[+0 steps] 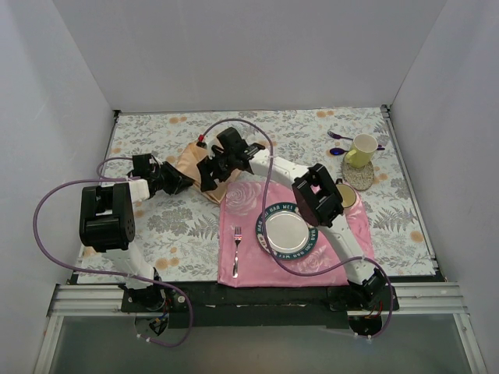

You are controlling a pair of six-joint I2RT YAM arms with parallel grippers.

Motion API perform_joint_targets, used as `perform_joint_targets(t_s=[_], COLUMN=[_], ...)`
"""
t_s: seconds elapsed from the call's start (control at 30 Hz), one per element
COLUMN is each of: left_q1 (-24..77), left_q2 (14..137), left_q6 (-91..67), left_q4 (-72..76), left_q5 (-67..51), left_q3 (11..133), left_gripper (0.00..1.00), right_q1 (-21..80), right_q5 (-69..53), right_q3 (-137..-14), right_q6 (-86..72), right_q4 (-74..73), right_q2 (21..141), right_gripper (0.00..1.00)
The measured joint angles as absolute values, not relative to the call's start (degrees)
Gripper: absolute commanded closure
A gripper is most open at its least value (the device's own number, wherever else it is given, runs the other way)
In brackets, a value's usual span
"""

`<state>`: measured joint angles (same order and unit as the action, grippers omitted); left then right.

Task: Fold the napkin, place the utensils inside, and roll it up
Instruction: Roll the napkin with the utensil

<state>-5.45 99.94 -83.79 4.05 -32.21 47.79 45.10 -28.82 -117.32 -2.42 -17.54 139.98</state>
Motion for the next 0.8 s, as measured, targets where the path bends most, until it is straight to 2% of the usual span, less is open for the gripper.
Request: perform_joint_targets(t_s=[0.17, 0.33, 0.73, 0.8], left_q1=[-5.43, -5.43, -5.43, -5.43], left_q2=[100.03, 100.07, 100.31, 100.60], left_q6=[-83.79, -83.79, -83.74, -83.72], left_q4=[3.99, 3.81, 3.46, 3.46], left_q5=[-32.23, -32.21, -32.18, -32.18], left_q3=[47.86, 48.40, 48.90, 48.93], left_gripper=[0.82, 0.83, 0.83, 0.84], right_q1=[49.34, 54.65, 58.98, 58.96], right_q5=[-18.31, -9.69, 7.22, 8.71], right_q3=[-113.03, -109.86, -101.73, -101.41], right_q6=[6.44, 13.47, 22.00, 22.70], right_q4=[-18.39, -17.76, -11.62, -10.92], right_q2=[135.22, 133.49, 131.07, 131.00], right_gripper=[0.09, 0.12, 0.26, 0.33])
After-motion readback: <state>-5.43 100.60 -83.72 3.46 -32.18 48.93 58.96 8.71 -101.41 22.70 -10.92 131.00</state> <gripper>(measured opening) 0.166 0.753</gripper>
